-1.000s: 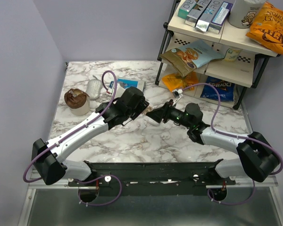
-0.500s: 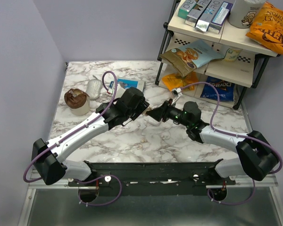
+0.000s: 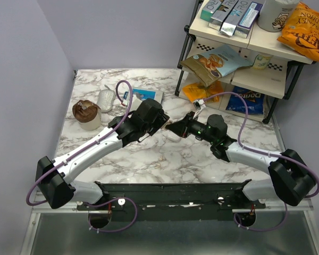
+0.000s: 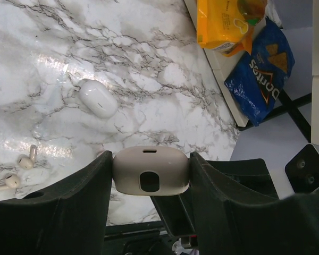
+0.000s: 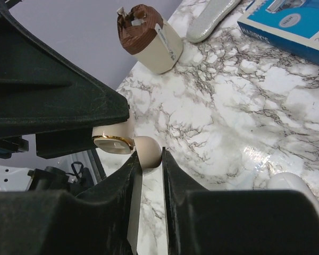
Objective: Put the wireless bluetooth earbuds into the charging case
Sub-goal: Adjust the charging case.
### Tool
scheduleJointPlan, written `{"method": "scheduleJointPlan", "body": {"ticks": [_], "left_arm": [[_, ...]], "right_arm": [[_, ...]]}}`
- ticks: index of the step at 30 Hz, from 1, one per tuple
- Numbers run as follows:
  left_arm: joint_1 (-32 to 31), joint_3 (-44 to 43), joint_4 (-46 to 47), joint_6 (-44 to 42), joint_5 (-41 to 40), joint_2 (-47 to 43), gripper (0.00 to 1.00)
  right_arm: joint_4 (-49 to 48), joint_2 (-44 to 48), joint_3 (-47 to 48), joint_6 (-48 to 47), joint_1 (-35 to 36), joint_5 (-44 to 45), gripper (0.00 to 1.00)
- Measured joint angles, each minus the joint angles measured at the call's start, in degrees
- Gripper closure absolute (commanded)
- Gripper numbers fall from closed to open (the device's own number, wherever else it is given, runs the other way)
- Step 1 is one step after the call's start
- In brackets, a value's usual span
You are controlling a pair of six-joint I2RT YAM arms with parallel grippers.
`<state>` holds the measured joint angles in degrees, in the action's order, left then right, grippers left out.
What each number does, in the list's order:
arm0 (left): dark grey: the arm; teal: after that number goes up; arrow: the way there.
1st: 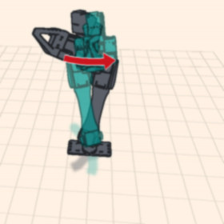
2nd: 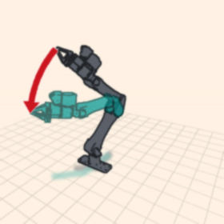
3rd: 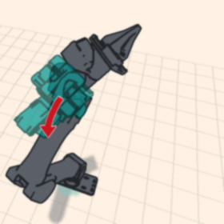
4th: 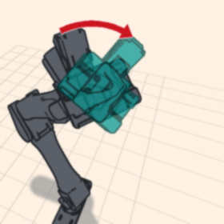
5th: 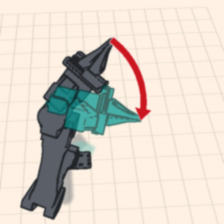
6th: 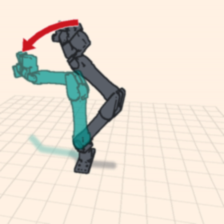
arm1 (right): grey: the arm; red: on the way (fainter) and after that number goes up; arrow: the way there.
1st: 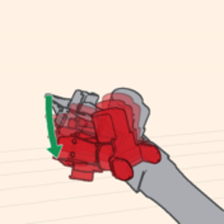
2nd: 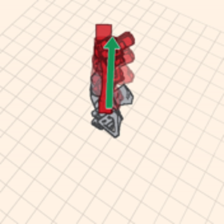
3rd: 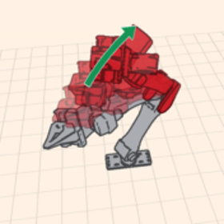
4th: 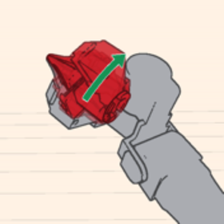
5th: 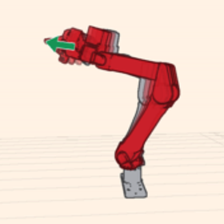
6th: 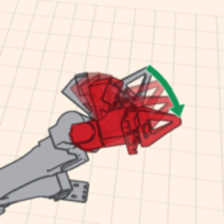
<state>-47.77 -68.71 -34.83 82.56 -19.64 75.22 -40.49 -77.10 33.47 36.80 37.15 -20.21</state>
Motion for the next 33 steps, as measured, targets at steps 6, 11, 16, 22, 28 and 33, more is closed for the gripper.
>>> {"method": "scheduleJointPlan", "body": {"ticks": [6,11,16,22,28,33], "left_arm": [[0.0,0.0,1.68,-0.85,0.96,-0.09,0.64],[-0.15,0.33,3.39,-1.62,2.25,-0.13,0.37],[-0.26,1.62,5.11,-2.69,2.78,-0.33,0.14],[-0.15,1.7,5.33,-3.37,2.73,-0.33,0.05],[0.5,1.6,5.27,-6.78,2.54,-0.35,0.07],[2.67,1.95,5.29,-16.94,2.8,-1.9,0.07]], "right_arm": [[2.64,2.89,-0.28,-1.7,0.0,0.24,0.95],[5.31,5.44,-0.52,-3.3,-0.02,1.14,0.99],[7.48,7.06,-0.68,-4.76,-0.02,1.33,0.99],[9.2,8.85,-0.72,-6.38,-0.02,0.52,0.99],[16.92,10.54,0.98,-9.9,-0.02,0.07,0.99],[37.46,11.19,13.09,-18.49,0.0,1.88,0.99]]}}
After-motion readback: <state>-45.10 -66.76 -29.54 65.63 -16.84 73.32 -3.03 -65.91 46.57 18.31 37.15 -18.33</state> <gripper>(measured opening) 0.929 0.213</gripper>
